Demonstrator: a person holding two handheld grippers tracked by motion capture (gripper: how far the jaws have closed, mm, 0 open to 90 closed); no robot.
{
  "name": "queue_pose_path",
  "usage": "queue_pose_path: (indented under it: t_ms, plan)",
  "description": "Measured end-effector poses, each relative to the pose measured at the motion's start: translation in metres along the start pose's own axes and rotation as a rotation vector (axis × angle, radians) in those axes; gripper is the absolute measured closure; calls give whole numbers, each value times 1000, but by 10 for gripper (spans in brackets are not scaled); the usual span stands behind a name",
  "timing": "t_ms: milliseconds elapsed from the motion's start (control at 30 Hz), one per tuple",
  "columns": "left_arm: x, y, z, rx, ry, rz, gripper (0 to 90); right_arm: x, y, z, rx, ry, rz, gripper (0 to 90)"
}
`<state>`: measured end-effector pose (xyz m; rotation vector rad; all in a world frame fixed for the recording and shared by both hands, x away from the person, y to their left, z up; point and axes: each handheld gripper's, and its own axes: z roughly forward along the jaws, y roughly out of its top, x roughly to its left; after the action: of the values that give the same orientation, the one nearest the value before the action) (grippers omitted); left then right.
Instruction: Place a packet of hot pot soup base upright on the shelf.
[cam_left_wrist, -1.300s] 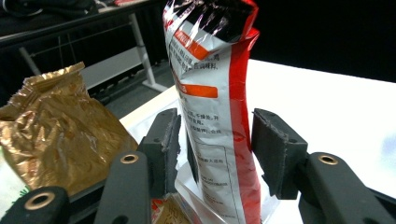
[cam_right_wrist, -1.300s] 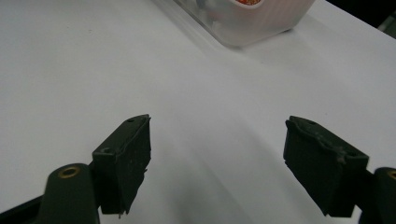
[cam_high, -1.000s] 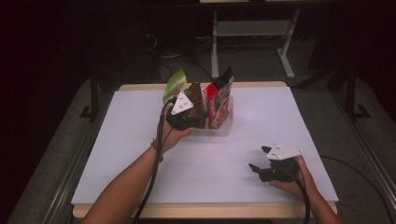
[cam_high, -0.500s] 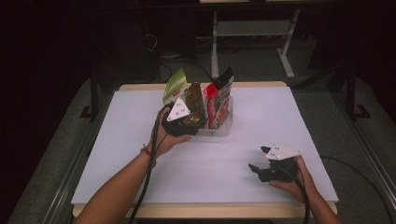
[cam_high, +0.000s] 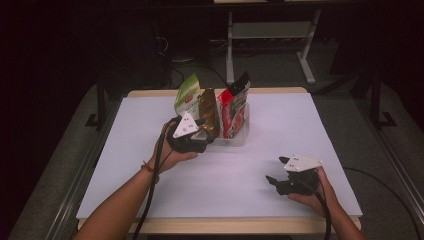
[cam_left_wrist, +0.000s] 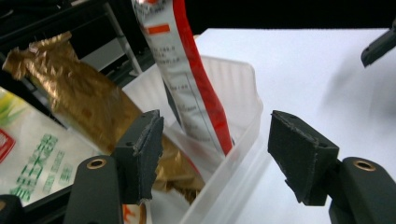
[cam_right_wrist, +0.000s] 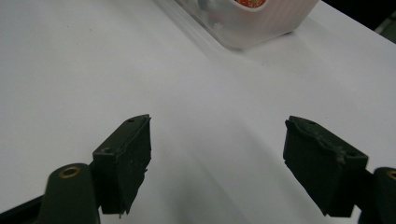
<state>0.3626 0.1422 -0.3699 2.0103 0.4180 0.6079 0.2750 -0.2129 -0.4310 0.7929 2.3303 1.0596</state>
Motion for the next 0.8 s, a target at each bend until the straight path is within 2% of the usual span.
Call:
queue_pose_path:
  t_ms: [233,433,733,800]
  plan:
    - [1,-11,-10,12,3,-7,327,0,1,0,5,-8,-7,225]
    - [2,-24,-19,37,-3,-3,321,-1,5,-1,7,-39,-23,237]
    - [7,-40,-39,77,29,23,320,0,9,3,24,-33,-38,236]
    - [8,-44,-45,80,27,16,319,0,10,3,26,-30,-35,236]
